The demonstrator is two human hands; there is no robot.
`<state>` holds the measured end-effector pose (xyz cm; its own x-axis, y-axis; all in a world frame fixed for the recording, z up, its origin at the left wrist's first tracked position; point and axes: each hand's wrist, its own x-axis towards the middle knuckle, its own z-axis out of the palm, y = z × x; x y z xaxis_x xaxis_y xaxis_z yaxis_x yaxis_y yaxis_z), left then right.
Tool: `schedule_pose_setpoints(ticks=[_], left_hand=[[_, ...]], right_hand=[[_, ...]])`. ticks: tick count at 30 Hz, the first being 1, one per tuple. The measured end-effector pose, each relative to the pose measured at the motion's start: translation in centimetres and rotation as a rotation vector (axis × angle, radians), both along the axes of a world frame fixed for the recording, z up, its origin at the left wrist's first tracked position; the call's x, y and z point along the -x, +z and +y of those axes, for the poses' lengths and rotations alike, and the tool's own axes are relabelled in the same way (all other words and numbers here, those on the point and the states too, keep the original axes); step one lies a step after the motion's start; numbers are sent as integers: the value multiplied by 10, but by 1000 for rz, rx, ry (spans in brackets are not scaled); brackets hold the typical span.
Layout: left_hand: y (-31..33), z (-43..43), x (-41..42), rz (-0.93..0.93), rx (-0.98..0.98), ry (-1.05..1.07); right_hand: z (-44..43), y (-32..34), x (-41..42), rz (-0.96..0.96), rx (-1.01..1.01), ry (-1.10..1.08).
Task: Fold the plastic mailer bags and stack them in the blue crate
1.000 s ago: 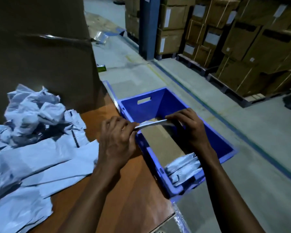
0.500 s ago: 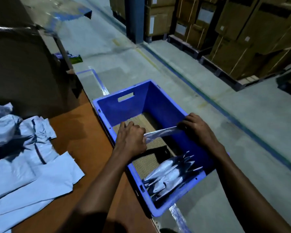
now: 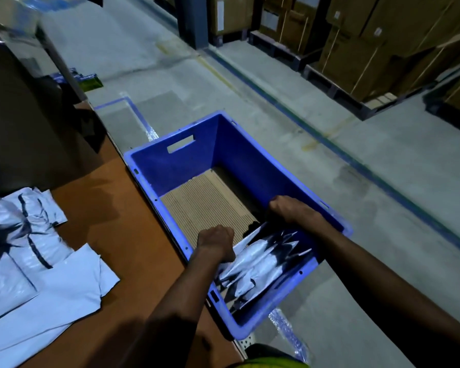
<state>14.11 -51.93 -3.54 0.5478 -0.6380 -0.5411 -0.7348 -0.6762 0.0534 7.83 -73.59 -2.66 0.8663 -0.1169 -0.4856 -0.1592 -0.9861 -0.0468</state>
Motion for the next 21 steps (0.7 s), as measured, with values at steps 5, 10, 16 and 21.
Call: schedule_pose_setpoints(ticks=[5,10,16,21], left_hand=[[-6,-1,-2,231,-21,43],[-3,-6,-2,383,-14,88],[-7,-8,4,405,-6,60],[-5,-4,0,425,-24,83]], right_hand=[[-3,-9,14,14,-21,-17],[15,11,15,64,-172,0],[29,24,19,154,-105,-8],[31,26,29,148,-80,-63]])
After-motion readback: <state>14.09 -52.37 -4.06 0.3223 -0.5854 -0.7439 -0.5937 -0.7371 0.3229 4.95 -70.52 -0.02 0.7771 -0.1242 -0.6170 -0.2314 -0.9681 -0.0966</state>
